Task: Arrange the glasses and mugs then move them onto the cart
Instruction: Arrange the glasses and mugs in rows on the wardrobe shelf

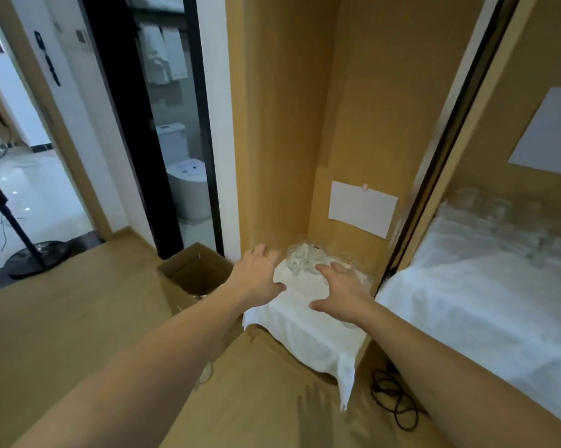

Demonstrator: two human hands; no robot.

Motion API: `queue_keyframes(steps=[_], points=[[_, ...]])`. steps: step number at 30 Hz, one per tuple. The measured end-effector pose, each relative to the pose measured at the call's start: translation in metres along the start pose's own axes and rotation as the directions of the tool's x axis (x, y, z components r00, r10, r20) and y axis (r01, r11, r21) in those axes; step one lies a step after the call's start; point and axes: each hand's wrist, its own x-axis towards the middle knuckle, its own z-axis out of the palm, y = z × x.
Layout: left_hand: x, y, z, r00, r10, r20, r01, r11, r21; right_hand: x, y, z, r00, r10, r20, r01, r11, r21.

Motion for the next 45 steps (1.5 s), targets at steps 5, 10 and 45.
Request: queue_keyframes(steps=[5, 10, 45], points=[[0.015, -0.036, 0.022, 0.997, -0.067, 0.049, 0.070, 0.996, -0.050, 0.038, -0.012, 0.024, 0.996, -0.035, 0.076, 0.037, 0.999, -0.018], [0.040, -0.068, 0.033, 0.984, -0.160, 0.077, 0.165, 0.985, -0.056, 0.086, -0.020, 0.048, 0.987, -0.065, 0.144, 0.063, 0.998, 0.021], [0.353, -0.075, 0.131, 0.881, 0.212, 0.424, -0.192, 0.977, -0.090, 0.300, 0.085, 0.106, 0.893, 0.401, 0.205, -0.440, 0.873, 0.208]])
